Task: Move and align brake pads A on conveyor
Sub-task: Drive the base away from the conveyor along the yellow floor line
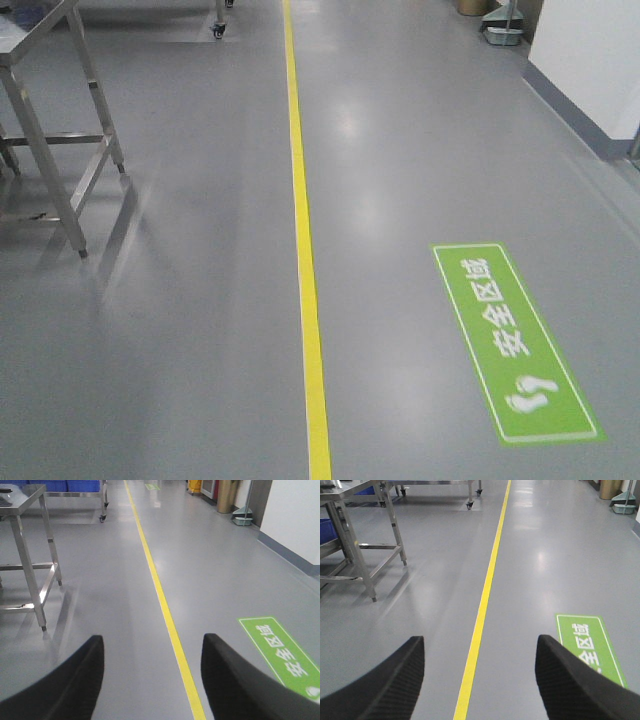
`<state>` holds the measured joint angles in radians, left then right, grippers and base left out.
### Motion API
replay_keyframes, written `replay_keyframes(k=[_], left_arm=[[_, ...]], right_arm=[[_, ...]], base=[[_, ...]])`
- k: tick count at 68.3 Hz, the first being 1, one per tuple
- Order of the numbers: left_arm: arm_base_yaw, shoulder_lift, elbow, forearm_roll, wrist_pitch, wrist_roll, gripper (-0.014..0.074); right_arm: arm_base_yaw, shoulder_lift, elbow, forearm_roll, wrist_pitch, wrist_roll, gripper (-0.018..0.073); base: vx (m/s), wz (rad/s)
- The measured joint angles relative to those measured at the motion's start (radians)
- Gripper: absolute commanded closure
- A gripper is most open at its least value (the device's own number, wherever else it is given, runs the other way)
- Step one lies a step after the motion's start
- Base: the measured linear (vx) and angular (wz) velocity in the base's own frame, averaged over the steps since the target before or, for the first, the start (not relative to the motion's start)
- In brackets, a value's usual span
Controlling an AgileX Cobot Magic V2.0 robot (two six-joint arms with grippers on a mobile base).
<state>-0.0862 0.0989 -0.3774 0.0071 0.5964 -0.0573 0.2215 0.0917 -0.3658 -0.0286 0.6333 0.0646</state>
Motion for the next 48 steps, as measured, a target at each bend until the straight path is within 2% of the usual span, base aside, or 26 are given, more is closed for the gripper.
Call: replay_keyframes(k=[48], left_arm=[[0.000,0.000,0.000,0.000,0.000,0.000,0.0174]], right_arm=[[0.000,0.000,0.000,0.000,0.000,0.000,0.0093]], base=[[0.74,0.01]])
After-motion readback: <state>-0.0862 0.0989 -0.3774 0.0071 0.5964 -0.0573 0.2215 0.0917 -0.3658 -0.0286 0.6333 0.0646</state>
